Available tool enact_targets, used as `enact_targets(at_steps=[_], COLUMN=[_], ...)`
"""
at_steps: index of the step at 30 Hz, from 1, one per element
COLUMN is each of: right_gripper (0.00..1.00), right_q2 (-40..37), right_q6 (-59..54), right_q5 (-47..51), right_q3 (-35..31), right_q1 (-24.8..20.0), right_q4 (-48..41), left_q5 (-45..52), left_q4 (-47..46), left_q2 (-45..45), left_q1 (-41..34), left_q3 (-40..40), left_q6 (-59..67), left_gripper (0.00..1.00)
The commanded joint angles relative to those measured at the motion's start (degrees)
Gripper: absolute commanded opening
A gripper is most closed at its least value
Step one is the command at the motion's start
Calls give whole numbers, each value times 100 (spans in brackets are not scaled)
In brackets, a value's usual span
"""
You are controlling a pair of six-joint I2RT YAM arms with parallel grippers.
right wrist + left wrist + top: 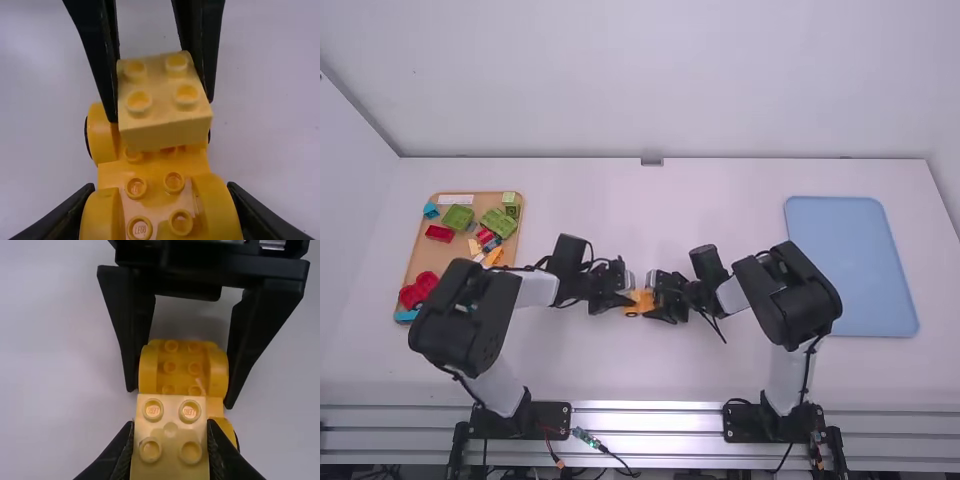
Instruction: Assemble lego blocks to make yellow taxi
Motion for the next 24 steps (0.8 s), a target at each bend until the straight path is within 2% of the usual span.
enact_targets(at_steps=[1,9,14,24], right_gripper=[45,46,46,46], right_q2=[116,116,116,116], right_q6=[-2,188,186,192], right_q5=[146,173,192,166], right_q3=[-7,-2,0,0], right_q1=[26,24,22,26], right_q4=[-98,-50,-63,-70], left_q5=[-17,-42,-55,-369], left_q4=[-45,-167,-622,-458], left_q2=[219,265,88,-11], left_q1=[-33,-35,-68,-31], left_q3=[63,68,68,-15], left_q6=[83,114,702,691], left_gripper=[2,1,2,2])
